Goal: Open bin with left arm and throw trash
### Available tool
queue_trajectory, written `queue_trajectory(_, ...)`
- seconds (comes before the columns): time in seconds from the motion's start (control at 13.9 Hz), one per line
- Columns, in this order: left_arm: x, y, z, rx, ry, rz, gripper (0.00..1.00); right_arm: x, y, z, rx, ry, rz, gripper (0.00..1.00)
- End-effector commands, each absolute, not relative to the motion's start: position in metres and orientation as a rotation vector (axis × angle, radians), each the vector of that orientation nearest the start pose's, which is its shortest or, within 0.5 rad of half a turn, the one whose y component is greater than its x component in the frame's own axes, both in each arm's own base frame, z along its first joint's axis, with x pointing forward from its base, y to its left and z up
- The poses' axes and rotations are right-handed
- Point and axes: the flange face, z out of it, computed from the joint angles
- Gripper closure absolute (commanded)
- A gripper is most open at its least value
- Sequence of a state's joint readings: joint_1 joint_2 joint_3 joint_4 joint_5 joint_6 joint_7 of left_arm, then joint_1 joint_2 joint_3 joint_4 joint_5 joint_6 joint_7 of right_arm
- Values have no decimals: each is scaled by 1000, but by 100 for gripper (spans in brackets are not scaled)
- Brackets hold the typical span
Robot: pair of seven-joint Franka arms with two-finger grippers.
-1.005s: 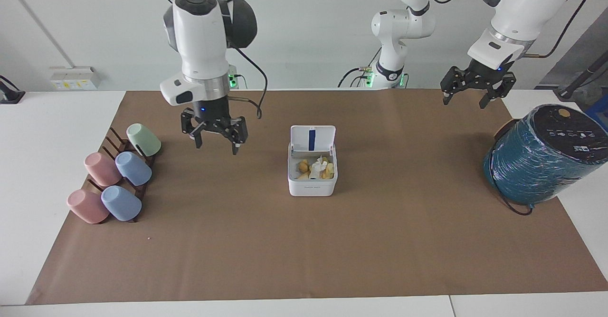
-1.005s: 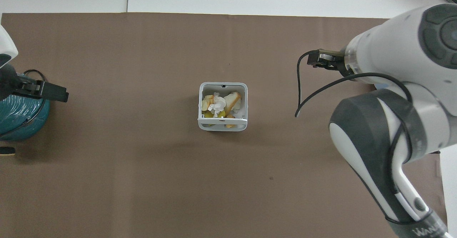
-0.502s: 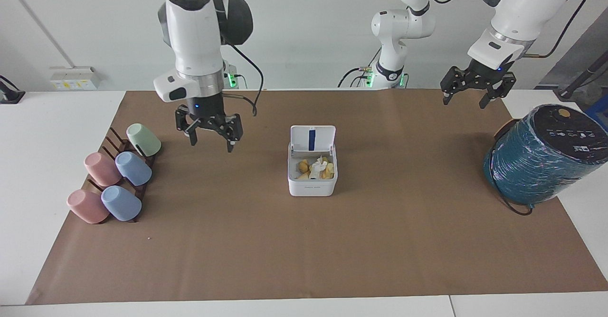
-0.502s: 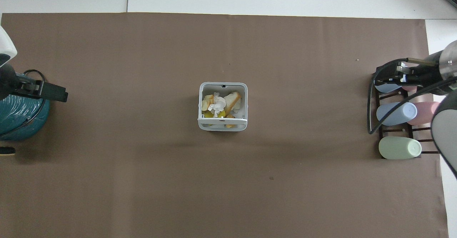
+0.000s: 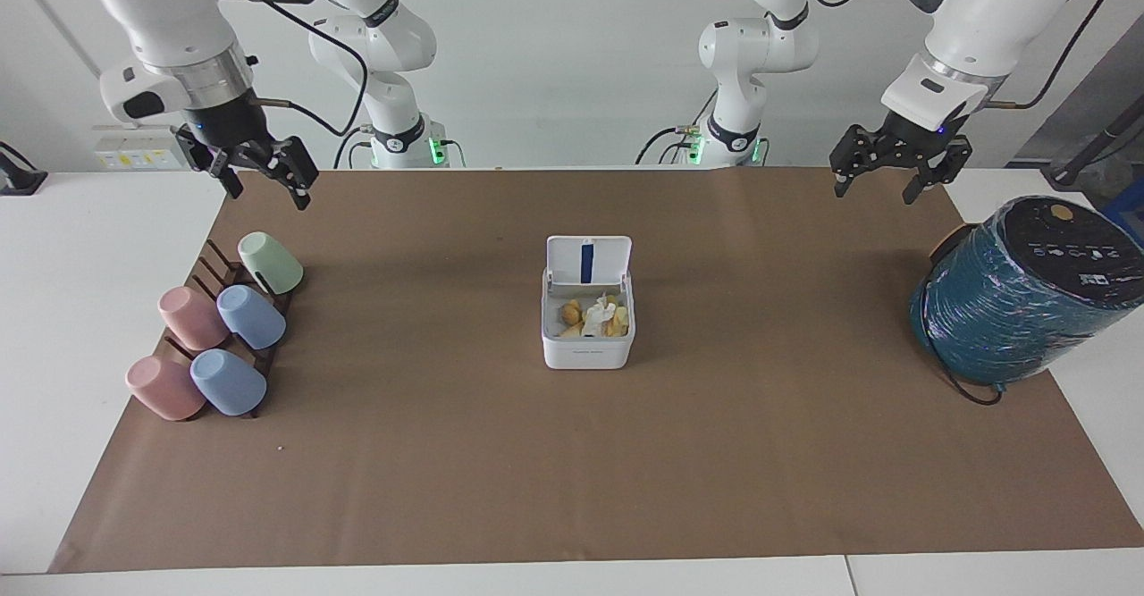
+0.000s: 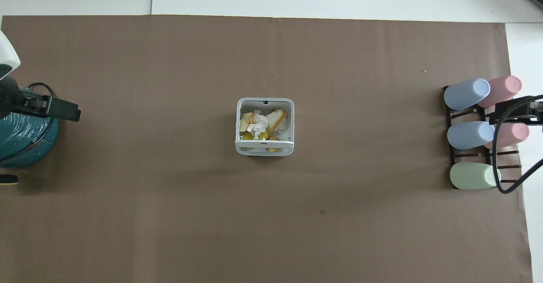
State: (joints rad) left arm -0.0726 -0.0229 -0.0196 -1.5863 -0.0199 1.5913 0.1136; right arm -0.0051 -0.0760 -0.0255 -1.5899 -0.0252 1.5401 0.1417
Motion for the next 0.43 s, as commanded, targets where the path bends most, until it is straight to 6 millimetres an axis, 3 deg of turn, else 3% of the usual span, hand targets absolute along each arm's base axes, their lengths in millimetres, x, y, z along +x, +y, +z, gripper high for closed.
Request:
queue_trajectory(0.0,543,-50,632,-3133,321,-39,0,524,-17,652,-3145,235,-32,0)
queue_trajectory(0.36,543,-49,632,-3133,321,-41,0,524,-13,656,-3153,217,-16,0)
